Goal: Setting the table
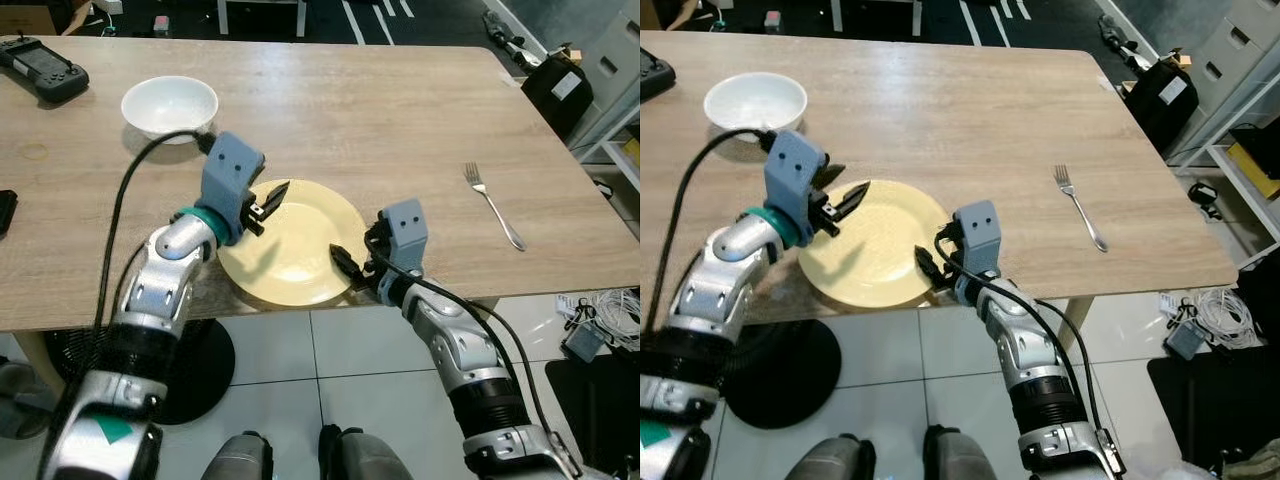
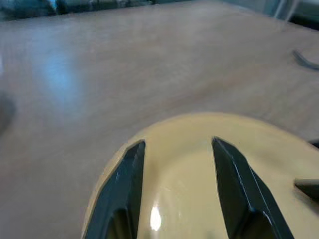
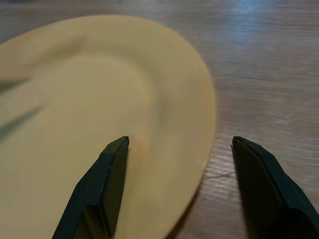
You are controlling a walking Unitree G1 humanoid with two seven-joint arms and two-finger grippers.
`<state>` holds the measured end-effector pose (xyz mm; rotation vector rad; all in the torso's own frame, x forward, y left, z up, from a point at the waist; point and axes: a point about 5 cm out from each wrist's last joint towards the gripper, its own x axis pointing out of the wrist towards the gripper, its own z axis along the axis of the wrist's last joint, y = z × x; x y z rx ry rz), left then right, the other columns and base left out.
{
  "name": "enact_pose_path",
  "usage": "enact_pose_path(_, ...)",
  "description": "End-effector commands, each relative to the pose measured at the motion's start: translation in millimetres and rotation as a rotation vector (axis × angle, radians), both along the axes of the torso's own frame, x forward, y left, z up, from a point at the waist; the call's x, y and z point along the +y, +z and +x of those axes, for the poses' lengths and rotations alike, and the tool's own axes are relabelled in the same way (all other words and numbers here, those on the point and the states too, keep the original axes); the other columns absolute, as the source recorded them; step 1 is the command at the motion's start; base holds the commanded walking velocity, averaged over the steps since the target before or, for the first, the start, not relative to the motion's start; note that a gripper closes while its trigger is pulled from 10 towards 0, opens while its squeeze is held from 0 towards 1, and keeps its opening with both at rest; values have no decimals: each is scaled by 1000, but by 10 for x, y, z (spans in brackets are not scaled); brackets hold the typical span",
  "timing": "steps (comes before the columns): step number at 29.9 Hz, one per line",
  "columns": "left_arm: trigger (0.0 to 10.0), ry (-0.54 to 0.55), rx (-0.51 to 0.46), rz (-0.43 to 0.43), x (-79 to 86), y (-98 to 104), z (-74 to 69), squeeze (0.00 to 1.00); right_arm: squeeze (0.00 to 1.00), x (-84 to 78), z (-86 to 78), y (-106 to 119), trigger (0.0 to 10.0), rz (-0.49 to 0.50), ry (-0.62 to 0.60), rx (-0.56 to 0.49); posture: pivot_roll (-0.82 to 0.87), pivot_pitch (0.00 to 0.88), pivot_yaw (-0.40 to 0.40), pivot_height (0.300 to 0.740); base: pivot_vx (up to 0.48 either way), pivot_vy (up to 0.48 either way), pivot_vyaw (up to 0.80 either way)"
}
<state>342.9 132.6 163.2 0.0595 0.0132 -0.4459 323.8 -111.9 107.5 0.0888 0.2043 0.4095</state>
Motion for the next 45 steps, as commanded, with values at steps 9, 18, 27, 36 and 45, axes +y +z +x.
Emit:
enact_pose_path(9,10000,353,244,-323,353,-304,-244,0,0,40,34,69,10000,22,-31,-12,120,48,-47,740,0,0,0)
enact_pose_path(18,10000,320,466,-339,323,-612,-419,0,0,56,40,54,10000,13,-16,-3,121,40,-57,740,0,0,0)
enact_pose_path(27,10000,96,561,-541,216,-662,-329,0,0,25,28,71,10000,5,-29,-13,94,22,-52,740,0,0,0)
enact_pose_path(36,2275,59,591,-642,220,-810,-411,0,0,43,-2,41,10000,1,0,9,86,24,-62,740,0,0,0)
enact_pose_path(45,0,59,533,-629,275,-805,-384,0,0,100,-16,11,10000,2,20,24,90,34,-69,740,0,0,0)
